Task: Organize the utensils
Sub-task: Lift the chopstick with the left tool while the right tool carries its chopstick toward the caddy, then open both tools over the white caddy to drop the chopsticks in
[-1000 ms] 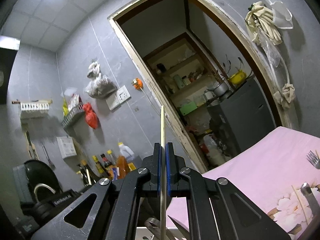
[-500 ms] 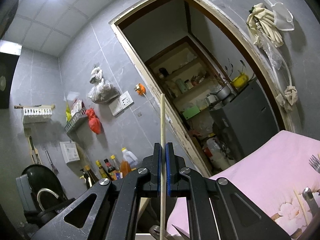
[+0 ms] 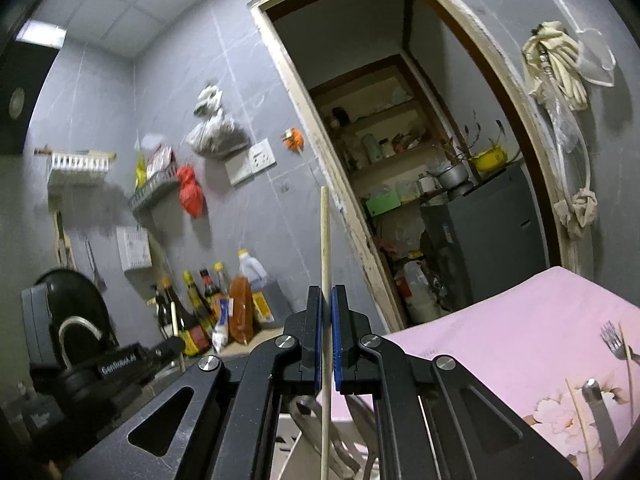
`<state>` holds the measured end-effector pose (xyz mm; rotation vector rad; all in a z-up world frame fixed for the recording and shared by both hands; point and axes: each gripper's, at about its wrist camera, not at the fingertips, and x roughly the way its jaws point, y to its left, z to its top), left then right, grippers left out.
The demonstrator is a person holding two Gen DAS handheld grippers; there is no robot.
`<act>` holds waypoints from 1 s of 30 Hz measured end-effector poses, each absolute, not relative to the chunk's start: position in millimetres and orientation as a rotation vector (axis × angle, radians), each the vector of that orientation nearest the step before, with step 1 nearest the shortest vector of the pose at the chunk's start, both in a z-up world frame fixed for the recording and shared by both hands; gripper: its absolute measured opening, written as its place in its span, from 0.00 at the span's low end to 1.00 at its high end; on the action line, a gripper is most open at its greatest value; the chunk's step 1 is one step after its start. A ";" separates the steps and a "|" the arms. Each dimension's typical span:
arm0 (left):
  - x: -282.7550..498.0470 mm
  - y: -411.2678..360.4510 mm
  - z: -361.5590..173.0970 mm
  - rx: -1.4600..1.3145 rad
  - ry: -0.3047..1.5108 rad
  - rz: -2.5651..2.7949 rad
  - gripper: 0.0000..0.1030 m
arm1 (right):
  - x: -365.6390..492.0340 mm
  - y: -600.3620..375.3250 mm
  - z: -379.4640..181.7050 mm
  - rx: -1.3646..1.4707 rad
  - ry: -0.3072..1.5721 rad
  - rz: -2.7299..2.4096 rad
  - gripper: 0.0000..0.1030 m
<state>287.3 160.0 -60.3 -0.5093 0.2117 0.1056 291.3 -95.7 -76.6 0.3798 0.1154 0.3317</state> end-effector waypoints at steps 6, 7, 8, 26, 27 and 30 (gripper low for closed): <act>282.7 153.1 -57.6 -0.463 0.240 0.082 0.05 | 290.7 -99.2 -74.1 0.347 0.189 0.341 0.07; 281.7 152.1 -56.8 -0.454 0.246 0.080 0.05 | 290.5 -99.6 -73.2 0.344 0.201 0.343 0.12; 281.1 151.6 -55.7 -0.445 0.254 0.076 0.06 | 289.9 -99.4 -72.8 0.343 0.208 0.341 0.15; 250.3 116.6 11.2 -0.329 0.330 0.030 0.85 | 253.1 -161.4 9.1 0.264 0.206 0.233 0.68; 249.0 110.5 16.3 -0.317 0.328 0.024 0.86 | 250.8 -167.2 15.3 0.252 0.204 0.222 0.72; 245.5 92.8 28.5 -0.293 0.319 0.003 0.95 | 245.5 -181.4 28.6 0.222 0.201 0.200 0.80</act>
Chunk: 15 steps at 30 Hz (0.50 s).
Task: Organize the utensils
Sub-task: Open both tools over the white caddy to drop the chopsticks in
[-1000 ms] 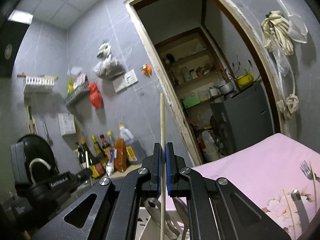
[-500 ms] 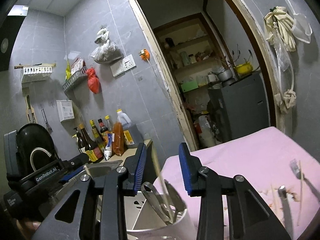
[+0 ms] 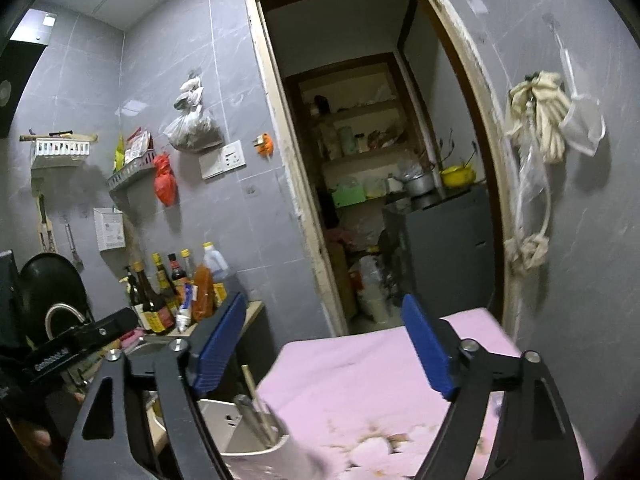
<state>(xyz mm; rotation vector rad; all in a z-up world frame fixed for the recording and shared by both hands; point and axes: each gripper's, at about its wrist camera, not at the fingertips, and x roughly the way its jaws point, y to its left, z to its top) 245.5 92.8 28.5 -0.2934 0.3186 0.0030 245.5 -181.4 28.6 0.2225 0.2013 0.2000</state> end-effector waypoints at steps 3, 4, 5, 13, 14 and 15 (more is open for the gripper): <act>242.0 73.9 37.3 -0.262 0.303 -0.017 0.98 | 242.0 -196.9 39.2 0.199 0.202 0.178 0.90; 241.3 68.5 38.7 -0.254 0.301 -0.022 0.98 | 240.2 -202.9 41.3 0.192 0.200 0.170 0.91; 240.5 61.8 40.4 -0.245 0.299 -0.027 0.99 | 238.7 -208.1 43.0 0.185 0.198 0.161 0.91; 236.3 9.8 37.8 -0.198 0.282 -0.055 0.99 | 235.1 -257.8 41.3 0.141 0.184 0.074 0.98; 236.3 3.7 36.7 -0.193 0.281 -0.055 0.99 | 235.5 -263.1 40.8 0.136 0.182 0.066 0.98; 236.4 -2.5 34.8 -0.187 0.279 -0.056 0.99 | 235.7 -270.0 39.5 0.130 0.180 0.057 0.98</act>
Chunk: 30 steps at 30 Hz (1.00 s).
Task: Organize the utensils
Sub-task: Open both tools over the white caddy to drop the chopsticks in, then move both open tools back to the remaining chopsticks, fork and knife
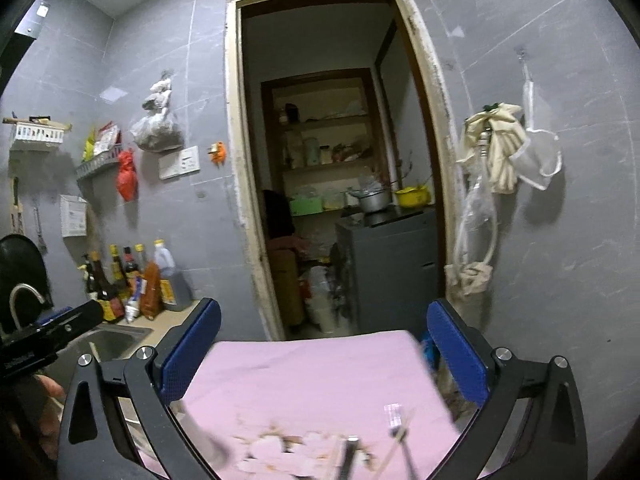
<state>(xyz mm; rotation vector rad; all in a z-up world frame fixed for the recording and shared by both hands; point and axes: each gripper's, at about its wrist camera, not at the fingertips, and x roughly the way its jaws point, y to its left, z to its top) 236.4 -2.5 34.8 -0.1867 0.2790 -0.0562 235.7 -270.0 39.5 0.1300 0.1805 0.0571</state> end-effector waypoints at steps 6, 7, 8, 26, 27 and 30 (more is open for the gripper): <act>242.7 -44.4 20.1 -0.141 0.291 -0.071 0.99 | 246.2 -311.2 22.9 0.122 0.234 0.017 0.98; 244.3 -51.7 16.7 -0.138 0.297 -0.075 0.99 | 248.6 -319.8 18.6 0.124 0.245 0.011 0.98; 246.4 -57.9 13.5 -0.136 0.304 -0.077 0.99 | 249.8 -327.0 14.6 0.123 0.251 0.007 0.98; 294.5 -135.7 -94.9 -0.098 0.582 -0.134 0.99 | 303.6 -402.8 -103.9 0.196 0.532 0.045 0.98; 297.6 -137.4 -99.8 -0.091 0.603 -0.139 0.99 | 307.6 -402.8 -111.1 0.199 0.551 0.053 0.98; 304.1 -141.5 -112.4 -0.081 0.647 -0.149 0.99 | 317.1 -400.2 -127.2 0.187 0.586 0.077 0.98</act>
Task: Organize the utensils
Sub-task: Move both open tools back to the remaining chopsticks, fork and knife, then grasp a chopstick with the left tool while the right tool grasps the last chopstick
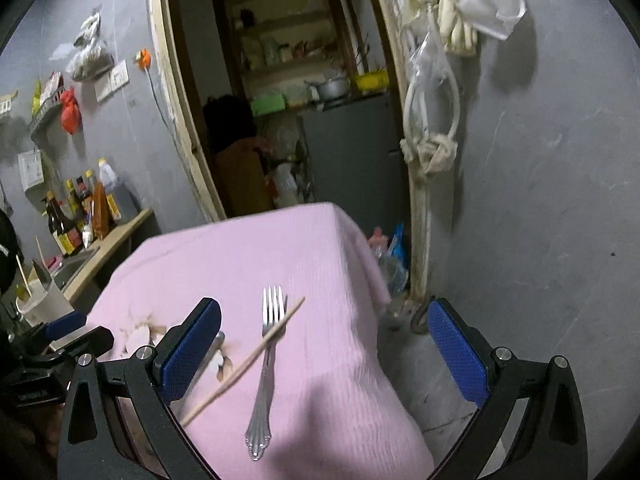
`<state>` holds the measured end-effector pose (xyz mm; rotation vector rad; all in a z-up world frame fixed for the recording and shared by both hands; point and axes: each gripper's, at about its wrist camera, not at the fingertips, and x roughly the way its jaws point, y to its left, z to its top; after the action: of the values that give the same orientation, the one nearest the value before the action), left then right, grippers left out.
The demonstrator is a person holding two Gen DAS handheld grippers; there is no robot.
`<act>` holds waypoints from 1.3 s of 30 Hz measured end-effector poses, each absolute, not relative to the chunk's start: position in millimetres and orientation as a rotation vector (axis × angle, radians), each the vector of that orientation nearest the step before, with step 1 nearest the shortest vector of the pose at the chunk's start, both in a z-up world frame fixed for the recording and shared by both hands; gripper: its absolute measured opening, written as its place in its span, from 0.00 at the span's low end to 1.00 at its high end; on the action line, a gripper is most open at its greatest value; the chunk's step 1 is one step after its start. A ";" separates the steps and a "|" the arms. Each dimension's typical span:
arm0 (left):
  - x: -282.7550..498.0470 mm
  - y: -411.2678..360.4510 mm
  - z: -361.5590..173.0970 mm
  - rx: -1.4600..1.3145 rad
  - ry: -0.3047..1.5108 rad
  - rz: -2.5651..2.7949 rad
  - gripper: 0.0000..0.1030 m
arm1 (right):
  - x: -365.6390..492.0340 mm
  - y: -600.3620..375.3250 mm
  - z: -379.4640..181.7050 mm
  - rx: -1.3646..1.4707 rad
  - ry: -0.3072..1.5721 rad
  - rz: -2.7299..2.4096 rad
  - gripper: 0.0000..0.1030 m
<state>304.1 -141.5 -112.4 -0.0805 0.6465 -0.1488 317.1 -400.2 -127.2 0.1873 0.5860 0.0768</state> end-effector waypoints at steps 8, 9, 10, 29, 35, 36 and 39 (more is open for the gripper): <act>324.0 -151.0 -142.8 -0.067 0.762 -0.180 0.75 | 337.2 -391.4 -164.1 0.182 0.679 0.153 0.92; 326.6 -152.5 -146.9 -0.062 0.780 -0.187 0.72 | 338.8 -390.2 -166.3 0.176 0.687 0.161 0.87; 329.1 -154.2 -149.3 -0.061 0.792 -0.193 0.66 | 341.2 -387.8 -169.8 0.165 0.698 0.174 0.84; 379.5 -168.9 -178.6 -0.037 0.995 -0.287 0.18 | 419.3 -350.9 -208.7 0.147 0.919 0.349 0.35; 384.4 -171.1 -178.1 -0.027 0.989 -0.304 0.17 | 420.2 -341.9 -207.5 0.110 0.926 0.323 0.22; 383.8 -171.0 -178.2 -0.026 0.986 -0.303 0.16 | 417.3 -340.8 -207.1 0.110 0.927 0.325 0.21; 384.4 -168.2 -178.8 -0.030 0.986 -0.295 0.11 | 412.3 -337.4 -206.1 0.097 0.934 0.323 0.21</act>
<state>384.4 -168.2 -178.8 -0.0301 0.9858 -0.2950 412.3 -337.4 -206.1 0.0968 0.9344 0.3234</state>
